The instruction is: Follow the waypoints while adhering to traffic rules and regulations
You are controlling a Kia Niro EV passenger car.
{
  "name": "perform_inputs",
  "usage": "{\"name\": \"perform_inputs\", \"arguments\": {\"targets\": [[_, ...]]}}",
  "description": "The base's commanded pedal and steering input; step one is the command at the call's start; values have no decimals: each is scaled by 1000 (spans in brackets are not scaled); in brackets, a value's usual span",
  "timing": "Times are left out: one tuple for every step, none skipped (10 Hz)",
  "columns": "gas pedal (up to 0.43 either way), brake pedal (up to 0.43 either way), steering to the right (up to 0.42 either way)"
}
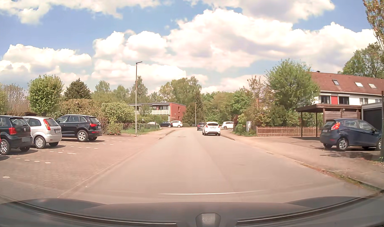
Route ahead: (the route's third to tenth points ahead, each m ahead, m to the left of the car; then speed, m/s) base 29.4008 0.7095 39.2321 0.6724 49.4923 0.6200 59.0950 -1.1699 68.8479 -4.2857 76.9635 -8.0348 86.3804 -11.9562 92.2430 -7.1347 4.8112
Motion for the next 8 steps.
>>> {"name": "perform_inputs", "arguments": {"targets": [[87,0,-8],[87,0,-8],[87,0,-8],[87,0,-9],[87,0,-9],[87,0,-9],[79,0,-9],[67,0,-10]]}}
